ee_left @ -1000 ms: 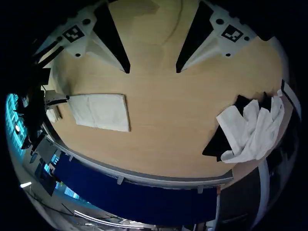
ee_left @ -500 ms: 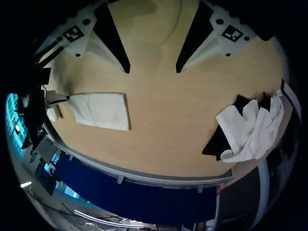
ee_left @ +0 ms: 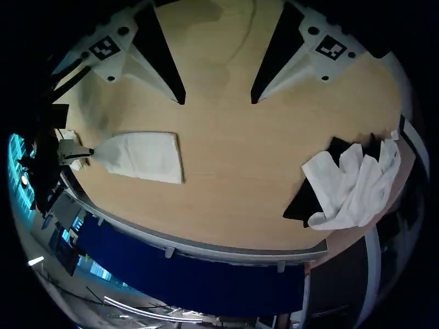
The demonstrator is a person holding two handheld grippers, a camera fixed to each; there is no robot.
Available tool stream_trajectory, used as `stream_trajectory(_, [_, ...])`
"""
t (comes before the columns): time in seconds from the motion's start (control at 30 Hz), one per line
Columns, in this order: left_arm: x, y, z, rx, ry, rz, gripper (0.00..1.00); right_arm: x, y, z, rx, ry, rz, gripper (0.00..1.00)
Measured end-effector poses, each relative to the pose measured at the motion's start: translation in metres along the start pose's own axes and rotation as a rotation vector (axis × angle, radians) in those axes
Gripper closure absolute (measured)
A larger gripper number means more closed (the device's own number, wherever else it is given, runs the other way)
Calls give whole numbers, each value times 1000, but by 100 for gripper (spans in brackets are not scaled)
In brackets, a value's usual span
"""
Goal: Fold towel
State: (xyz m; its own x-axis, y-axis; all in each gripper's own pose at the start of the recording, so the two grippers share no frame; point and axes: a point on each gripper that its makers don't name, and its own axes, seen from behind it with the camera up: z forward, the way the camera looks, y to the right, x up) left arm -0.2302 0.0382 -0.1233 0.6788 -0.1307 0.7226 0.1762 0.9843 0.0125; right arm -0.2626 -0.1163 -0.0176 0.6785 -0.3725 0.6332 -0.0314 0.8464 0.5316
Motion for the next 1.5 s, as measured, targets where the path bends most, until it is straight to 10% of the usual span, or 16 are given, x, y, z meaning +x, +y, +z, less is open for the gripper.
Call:
stream_trajectory(0.47, [6, -4, -12, 6, 29, -11, 12, 67, -22, 2, 23, 64, -102, 93])
stream_trajectory(0.97, [6, -6, -35, 25, 68, -48, 12, 136, -94, 33, 124, 110, -285, 94])
stream_trajectory(1.5, [-11, -18, -48, 71, 78, -114, 12, 102, -180, 99, 264, 0, -430, 94])
